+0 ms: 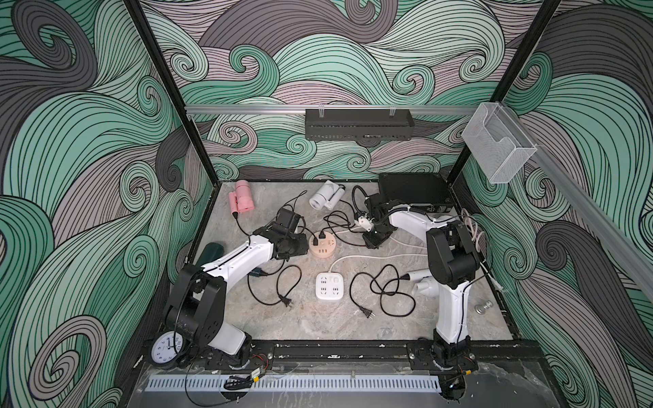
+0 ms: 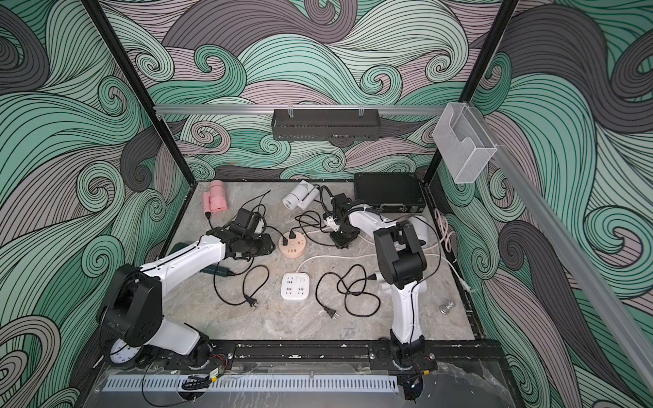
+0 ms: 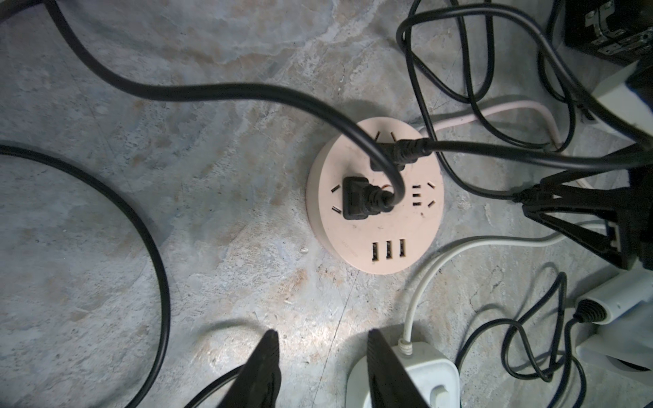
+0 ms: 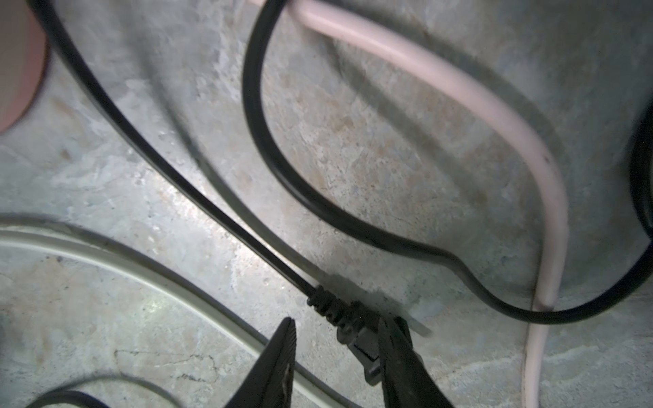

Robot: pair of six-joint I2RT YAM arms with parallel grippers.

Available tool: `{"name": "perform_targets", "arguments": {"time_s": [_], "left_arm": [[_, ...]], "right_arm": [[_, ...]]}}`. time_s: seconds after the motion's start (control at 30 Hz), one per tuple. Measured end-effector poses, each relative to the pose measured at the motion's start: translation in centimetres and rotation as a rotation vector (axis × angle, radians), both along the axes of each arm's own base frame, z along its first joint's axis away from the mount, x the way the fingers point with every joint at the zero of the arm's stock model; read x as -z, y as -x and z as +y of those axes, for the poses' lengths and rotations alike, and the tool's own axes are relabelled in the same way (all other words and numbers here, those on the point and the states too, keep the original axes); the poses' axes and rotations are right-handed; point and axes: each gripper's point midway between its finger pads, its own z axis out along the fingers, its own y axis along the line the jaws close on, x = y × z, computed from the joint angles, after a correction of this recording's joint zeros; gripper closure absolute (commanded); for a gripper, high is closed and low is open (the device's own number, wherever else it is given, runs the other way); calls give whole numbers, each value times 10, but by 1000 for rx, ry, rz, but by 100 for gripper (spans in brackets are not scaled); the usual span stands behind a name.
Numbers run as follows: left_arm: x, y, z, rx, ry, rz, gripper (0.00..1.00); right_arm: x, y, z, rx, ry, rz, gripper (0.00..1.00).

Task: Charge the blow dryers
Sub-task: Pick up the plug from the center of the board.

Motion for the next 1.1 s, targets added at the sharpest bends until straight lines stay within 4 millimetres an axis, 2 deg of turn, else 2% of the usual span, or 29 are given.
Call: {"name": "perform_targets", "arguments": {"time_s": [0.17, 0.5, 0.83, 1.1], "left_arm": [[0, 0, 0, 0, 0, 0, 59], [0, 1, 0, -1, 0, 5, 59], [1, 2, 0, -13, 6, 12, 59], [1, 1, 1, -17, 7, 14, 59]], "right_arm": [[-6, -4, 2, -4, -10, -15, 45], [-6, -7, -6, -5, -2, -22, 42], [5, 3, -8, -15, 12, 4, 42], [10, 5, -10, -21, 38, 12, 47]]}}
